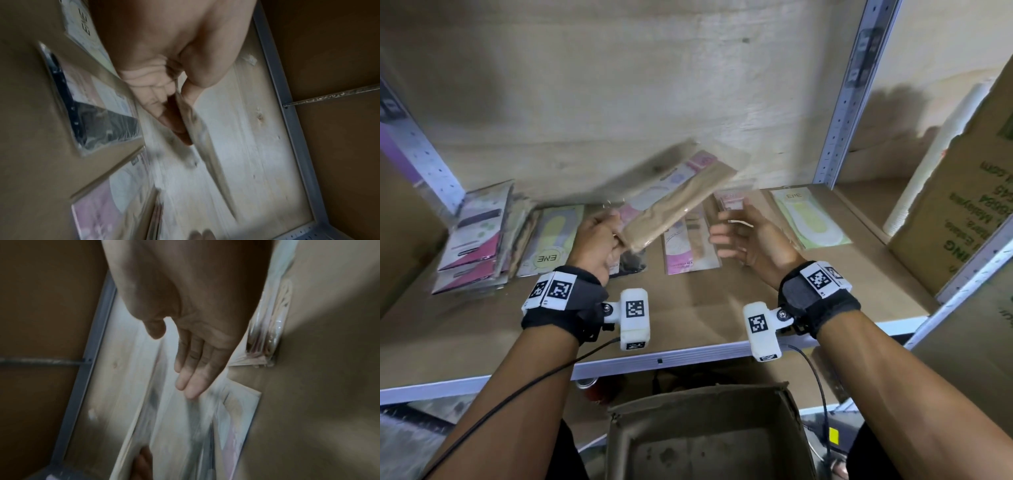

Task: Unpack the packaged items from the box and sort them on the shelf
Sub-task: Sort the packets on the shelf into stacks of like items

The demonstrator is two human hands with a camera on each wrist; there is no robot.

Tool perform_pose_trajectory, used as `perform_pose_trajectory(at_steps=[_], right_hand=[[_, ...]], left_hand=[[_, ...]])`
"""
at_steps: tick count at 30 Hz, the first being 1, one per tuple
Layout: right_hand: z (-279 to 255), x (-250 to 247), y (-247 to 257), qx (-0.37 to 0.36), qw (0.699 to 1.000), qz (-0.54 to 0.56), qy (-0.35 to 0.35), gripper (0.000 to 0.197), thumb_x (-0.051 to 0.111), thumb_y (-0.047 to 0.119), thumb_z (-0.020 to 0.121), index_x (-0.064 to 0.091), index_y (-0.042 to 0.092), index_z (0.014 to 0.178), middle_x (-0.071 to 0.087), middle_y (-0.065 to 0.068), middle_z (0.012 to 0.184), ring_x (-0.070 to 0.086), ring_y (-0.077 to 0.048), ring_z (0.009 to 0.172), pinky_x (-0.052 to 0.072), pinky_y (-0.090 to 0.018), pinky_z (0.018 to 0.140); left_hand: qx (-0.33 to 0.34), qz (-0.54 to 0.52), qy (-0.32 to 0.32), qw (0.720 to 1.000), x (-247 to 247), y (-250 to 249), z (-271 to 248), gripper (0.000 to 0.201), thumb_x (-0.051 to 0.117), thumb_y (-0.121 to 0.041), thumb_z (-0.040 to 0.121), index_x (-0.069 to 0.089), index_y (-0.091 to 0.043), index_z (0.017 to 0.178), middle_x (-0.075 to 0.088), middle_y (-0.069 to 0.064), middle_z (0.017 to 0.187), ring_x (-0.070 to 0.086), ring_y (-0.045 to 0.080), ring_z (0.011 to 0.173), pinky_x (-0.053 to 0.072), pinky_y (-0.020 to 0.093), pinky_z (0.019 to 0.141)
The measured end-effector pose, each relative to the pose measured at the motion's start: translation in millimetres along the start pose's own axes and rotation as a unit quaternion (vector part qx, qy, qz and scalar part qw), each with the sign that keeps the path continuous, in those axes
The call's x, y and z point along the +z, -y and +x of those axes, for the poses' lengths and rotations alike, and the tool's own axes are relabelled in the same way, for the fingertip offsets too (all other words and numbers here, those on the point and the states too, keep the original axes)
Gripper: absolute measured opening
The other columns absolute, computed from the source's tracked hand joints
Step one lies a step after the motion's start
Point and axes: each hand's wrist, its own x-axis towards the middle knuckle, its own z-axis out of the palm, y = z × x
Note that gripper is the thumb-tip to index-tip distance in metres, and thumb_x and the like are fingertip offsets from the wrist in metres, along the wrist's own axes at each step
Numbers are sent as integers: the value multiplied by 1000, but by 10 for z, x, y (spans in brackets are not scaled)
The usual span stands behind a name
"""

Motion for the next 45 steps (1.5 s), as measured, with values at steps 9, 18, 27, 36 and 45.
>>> perform_pose_trajectory(at_steps=[9, 18, 27, 36, 45], right_hand=[[-51, 150, -109, -17, 998, -53, -6, 39, 71, 15, 91, 55, 0, 124, 64, -22, 121, 73, -23, 81, 61, -30, 56], [-184, -22, -45, 18, 975, -165, 149, 33, 62, 20, 98, 63, 8, 128, 73, -8, 99, 69, -19, 74, 57, -22, 50], [-254, -198, 61, 11, 966, -211, 146, 30, 59, 15, 99, 63, 8, 127, 68, -13, 93, 64, -20, 68, 53, -24, 47], [-225, -436, 170, -41, 991, -121, 46, 27, 53, 11, 101, 60, -4, 123, 63, -17, 85, 54, -21, 61, 45, -23, 43], [-170, -531, 313, -46, 998, -1, -38, 11, 58, 7, 98, 60, 0, 106, 67, -18, 99, 71, -24, 79, 63, -29, 66]], left_hand=[[-59, 119, 201, 970, 195, 110, -236, 40, 79, -5, 81, 61, -7, 116, 75, 12, 107, 75, 18, 84, 60, 24, 68], [25, 71, 25, 997, -88, -79, 103, 36, 76, -48, 81, 66, -28, 109, 78, -3, 92, 74, 12, 83, 57, 38, 70], [134, 135, -53, 980, -225, -109, 200, 34, 61, -44, 95, 65, -18, 72, 66, -1, 61, 61, 12, 51, 46, 22, 55], [-73, -107, 50, 990, 35, -65, 152, 59, 40, -66, 96, 67, -13, 89, 61, -3, 61, 47, 7, 45, 35, 15, 41], [-4, 75, 267, 961, 1010, 309, -332, 28, 74, -21, 89, 67, -10, 114, 77, 11, 98, 74, 22, 80, 61, 28, 69]])
